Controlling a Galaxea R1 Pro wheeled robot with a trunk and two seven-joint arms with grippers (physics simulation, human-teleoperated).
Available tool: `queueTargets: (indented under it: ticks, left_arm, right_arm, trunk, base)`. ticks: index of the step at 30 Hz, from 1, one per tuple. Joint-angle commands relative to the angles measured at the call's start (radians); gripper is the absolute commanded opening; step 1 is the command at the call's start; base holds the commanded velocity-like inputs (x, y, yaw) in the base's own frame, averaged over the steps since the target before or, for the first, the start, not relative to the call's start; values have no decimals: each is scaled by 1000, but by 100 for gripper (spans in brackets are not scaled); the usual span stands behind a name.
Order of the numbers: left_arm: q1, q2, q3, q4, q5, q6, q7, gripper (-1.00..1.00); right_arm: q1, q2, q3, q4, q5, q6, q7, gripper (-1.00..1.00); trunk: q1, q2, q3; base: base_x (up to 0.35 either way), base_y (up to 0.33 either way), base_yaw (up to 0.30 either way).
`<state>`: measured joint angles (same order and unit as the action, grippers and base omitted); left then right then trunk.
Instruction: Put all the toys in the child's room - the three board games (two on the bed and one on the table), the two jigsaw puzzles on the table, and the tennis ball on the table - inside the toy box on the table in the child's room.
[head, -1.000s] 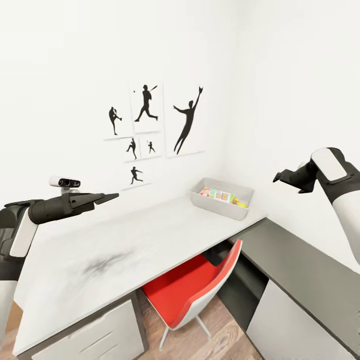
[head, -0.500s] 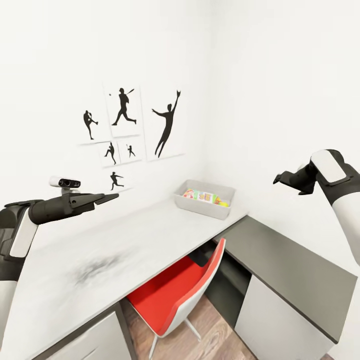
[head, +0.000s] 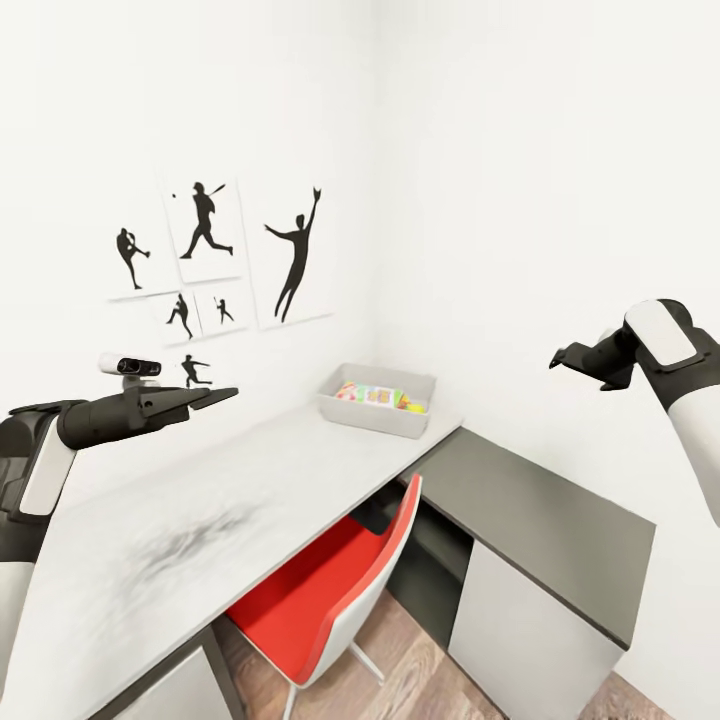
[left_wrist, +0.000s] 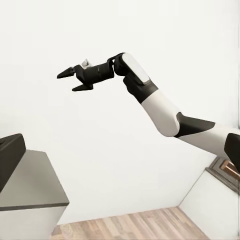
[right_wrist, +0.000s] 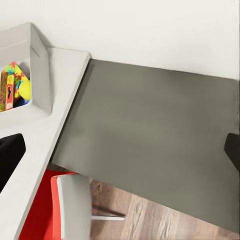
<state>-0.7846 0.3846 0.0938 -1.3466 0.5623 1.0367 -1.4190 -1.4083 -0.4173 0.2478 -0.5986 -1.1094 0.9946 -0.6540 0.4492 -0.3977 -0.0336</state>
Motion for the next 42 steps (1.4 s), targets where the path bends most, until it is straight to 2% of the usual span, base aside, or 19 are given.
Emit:
queueTargets:
  ticks: [1, 20, 36, 42]
  left_arm:
    - [-1, 0, 0, 0, 2, 10, -1, 100]
    - [4, -1, -2, 0, 1, 10, -1, 100]
    - [7, -1, -2, 0, -1, 10, -2, 100]
    - [12, -3, -3, 0, -3, 10, -1, 100]
  right_arm:
    - [-1, -1, 7, -1, -10, 1, -9, 100]
    - [0, -25, 8, 13, -13, -1, -7, 100]
    - [26, -26, 8, 15, -11, -1, -7, 100]
    - [45, -26, 9, 63, -7, -1, -7, 100]
  trunk:
    - [1, -2, -1]
    - [1, -2, 19]
    - [1, -2, 37]
    - [1, -2, 43]
  base:
    - [0, 5, -239]
    - [-85, 0, -238]
    - [-314, 0, -235]
    - [-274, 0, -234]
